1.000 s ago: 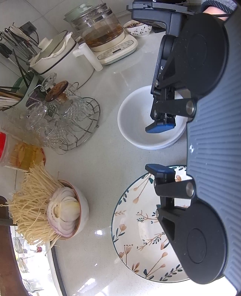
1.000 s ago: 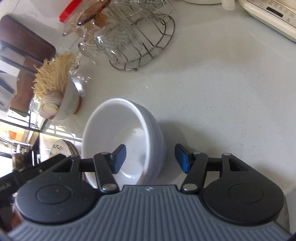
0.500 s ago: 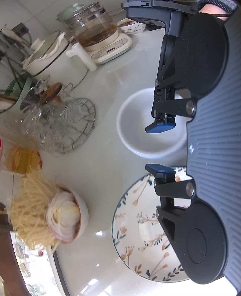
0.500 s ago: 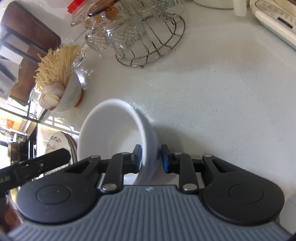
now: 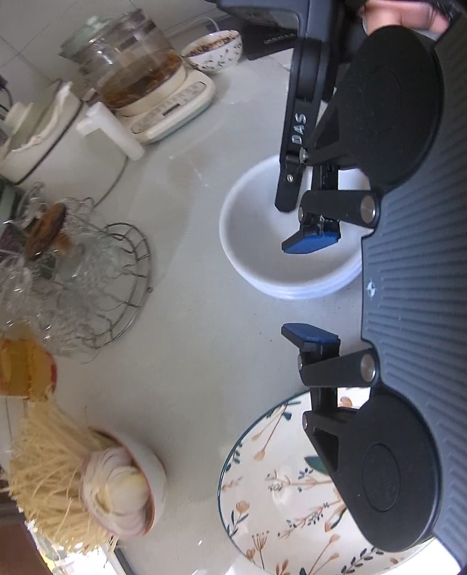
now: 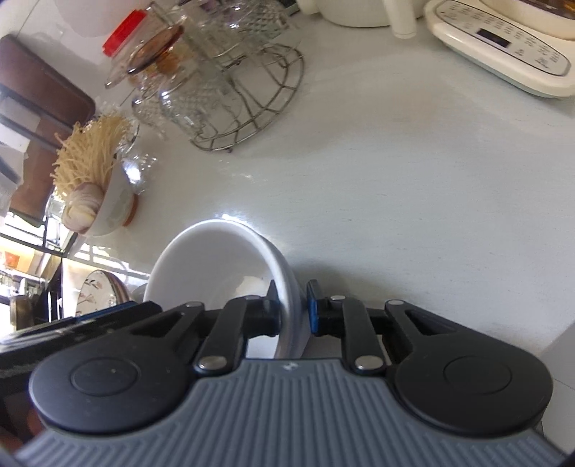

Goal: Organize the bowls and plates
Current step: 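Lift the bowl stack with both tools and carry it onto the plate stack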

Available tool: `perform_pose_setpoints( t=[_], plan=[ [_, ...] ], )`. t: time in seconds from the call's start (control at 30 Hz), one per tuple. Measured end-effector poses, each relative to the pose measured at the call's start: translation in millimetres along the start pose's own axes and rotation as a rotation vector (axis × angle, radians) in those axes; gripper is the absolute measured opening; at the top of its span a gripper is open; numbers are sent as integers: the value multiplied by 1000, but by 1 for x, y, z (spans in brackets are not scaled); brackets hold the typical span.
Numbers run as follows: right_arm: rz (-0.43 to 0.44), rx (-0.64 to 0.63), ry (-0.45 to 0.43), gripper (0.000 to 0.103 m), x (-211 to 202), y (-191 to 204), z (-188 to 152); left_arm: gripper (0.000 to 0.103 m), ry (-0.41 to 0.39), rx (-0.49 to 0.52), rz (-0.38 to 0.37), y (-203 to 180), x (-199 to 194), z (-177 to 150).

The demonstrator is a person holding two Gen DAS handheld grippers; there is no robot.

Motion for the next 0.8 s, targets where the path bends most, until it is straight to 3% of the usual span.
perform_pose_setpoints(
  t=[0.37, 0.43, 0.6, 0.8],
  plan=[
    [-4, -27, -8, 17, -7, -7, 4, 45, 73, -89, -56, 1, 34, -13],
    [-1, -25, -8, 17, -8, -9, 4, 34, 78, -101, -60, 2, 39, -14],
    [0, -35, 0, 18, -7, -9, 1, 21, 80, -122, -84, 0, 43, -18],
    [10, -50, -8, 18, -11, -8, 1, 19, 57, -102, -73, -6, 39, -17]
  ],
)
Point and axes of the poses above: each gripper's, at about its wrist camera, not at the fingertips, and x roughly the way its jaws point, y to its left, z to its top, the point moved 7 cm from there along x, roughly the way its jaws point, and after that the axes turned 1 degree about x, right-handed, at the moved point
